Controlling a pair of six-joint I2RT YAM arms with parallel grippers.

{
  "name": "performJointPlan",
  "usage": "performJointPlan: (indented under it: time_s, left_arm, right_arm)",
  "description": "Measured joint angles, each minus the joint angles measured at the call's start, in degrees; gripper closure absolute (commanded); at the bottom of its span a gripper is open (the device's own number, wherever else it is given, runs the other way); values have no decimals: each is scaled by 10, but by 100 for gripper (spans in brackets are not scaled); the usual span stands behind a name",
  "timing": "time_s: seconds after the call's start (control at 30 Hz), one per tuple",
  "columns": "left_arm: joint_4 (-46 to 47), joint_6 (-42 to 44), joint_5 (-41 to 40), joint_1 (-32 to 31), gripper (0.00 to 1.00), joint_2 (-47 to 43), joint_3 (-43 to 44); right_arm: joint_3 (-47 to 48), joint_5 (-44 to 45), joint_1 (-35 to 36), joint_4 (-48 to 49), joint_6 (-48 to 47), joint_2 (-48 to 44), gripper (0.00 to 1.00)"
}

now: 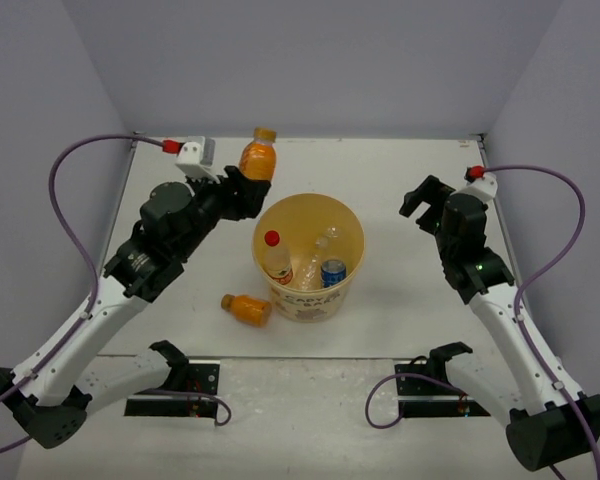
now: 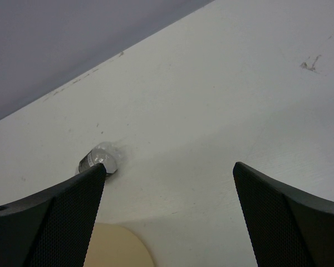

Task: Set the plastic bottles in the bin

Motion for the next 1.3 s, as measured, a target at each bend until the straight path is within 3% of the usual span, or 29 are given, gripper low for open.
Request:
performJointPlan:
  time_s: [0.17,0.27,0.47,0.67,0.7,0.73,0.77,1.07,1.3]
  left_arm:
    - [-3,39,22,-70,100,60,12]
    - [-17,58,31,-85,93,72,11]
    - [-22,81,66,-94,44,55,3]
    - [-28,84,91,-95,24,46,-12]
    - [-30,84,93,-95,19,45,-14]
    - [-33,84,94,-95,3,44,-17]
    - [-35,82,93,-95,0,42,-20]
    - [-68,54,43,-95,0,-18,-35]
    - [-159,-88,-147,-96,0,-64,-34]
  right_arm:
    - [-1,0,0,0,-1,-6,1]
    - [-1,0,-1,0,-1,-7,1]
    - [-1,0,-2,0,-1,-7,1]
    - [-1,0,-3,0,-4,-7,1]
    - [-1,0,-3,0,-5,-7,1]
    - [-1,0,-3,0,-5,-7,1]
    - [-1,0,-3,0,-5,-7,1]
    - [-1,-2,-3,0,-6,-7,1]
    - [-1,-5,-3,0,-6,-7,1]
